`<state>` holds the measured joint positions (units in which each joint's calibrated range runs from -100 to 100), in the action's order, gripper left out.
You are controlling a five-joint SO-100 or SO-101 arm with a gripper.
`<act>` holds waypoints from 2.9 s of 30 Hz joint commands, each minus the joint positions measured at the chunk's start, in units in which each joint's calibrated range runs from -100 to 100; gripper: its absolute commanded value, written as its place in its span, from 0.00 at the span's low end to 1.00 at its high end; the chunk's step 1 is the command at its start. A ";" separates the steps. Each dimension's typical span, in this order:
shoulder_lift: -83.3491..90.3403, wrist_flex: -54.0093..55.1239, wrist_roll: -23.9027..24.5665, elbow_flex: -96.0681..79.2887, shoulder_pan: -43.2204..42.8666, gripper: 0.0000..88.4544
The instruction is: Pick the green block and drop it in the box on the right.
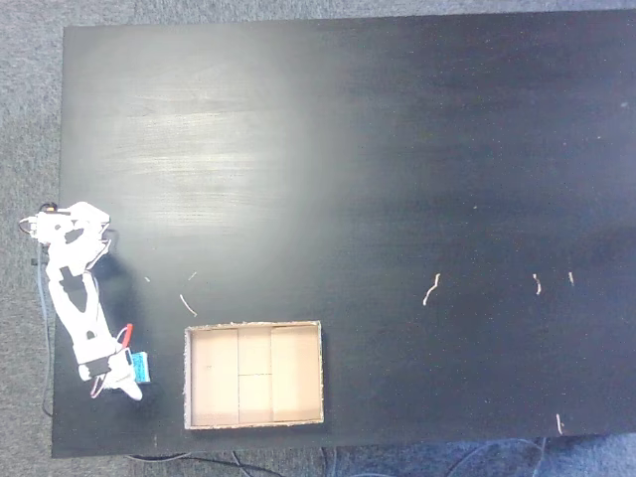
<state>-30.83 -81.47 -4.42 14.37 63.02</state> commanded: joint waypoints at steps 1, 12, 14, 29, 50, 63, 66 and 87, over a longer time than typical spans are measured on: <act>-0.76 -2.01 -0.93 3.30 -0.11 0.35; 3.82 -2.09 -1.32 0.40 -0.88 0.18; 10.51 -1.68 -0.39 -1.05 -2.03 0.18; 17.11 50.43 4.15 -9.03 -25.94 0.20; 88.15 27.06 1.61 -61.52 -8.23 0.00; 130.32 34.98 -2.74 -114.28 7.40 0.00; 129.73 34.74 3.13 -107.30 -8.31 0.00; 128.88 30.11 2.88 -112.83 -69.92 0.00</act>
<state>97.58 -52.15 -1.34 -97.60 -6.96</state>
